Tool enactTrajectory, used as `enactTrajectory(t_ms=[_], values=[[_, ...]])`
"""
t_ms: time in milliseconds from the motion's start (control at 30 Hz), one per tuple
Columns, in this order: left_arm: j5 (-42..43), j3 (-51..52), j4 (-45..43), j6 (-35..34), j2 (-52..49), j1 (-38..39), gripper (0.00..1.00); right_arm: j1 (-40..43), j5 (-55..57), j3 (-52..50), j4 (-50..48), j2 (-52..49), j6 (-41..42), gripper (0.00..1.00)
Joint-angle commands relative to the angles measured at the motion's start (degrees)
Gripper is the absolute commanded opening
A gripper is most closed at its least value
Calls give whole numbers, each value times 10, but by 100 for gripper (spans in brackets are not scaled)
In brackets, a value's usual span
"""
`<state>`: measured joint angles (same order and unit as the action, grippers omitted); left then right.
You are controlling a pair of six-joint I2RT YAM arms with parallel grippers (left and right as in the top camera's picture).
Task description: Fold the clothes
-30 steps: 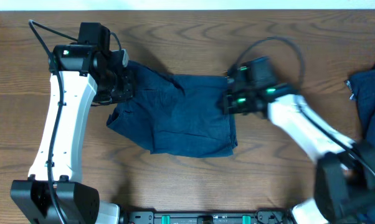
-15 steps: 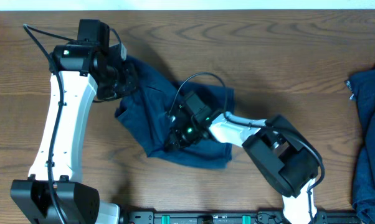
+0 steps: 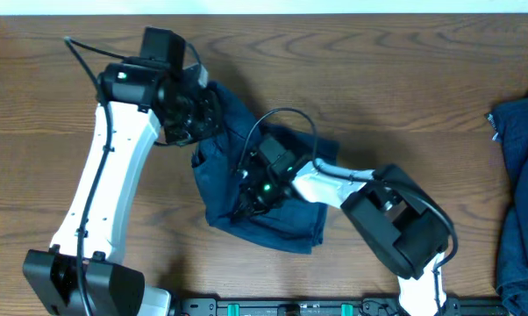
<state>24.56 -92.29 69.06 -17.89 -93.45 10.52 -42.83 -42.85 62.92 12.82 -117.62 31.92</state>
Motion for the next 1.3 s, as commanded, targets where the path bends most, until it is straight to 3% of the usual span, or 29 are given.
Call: enactTrajectory(t_ms=[0,167,333,500,633,867,1000,1100,1267], values=[[14,-7,26,31,2,10,6,63,27,-8,26,35,-35,3],[14,-7,48,41,3,19,6,132,24,-8,75,110,-103,3],[14,-7,37,39,3,55,6,183,60,-8,99,161,-90,1],[14,-7,23,38,3,78,6,169,82,-8,85,144,-64,1],[14,-7,26,38,3,78,6,133,100,-8,15,101,-19,1],[14,-7,27,39,3,82,6,72,85,-8,-223,24,63,1],[14,-7,26,39,3,94,6,66,92,-8,-265,26,68,1],[14,-7,23,39,3,105,6,84,74,-8,-242,40,31,1],[5,-7,19,38,3,126,6,155,64,-8,-76,111,-80,1]])
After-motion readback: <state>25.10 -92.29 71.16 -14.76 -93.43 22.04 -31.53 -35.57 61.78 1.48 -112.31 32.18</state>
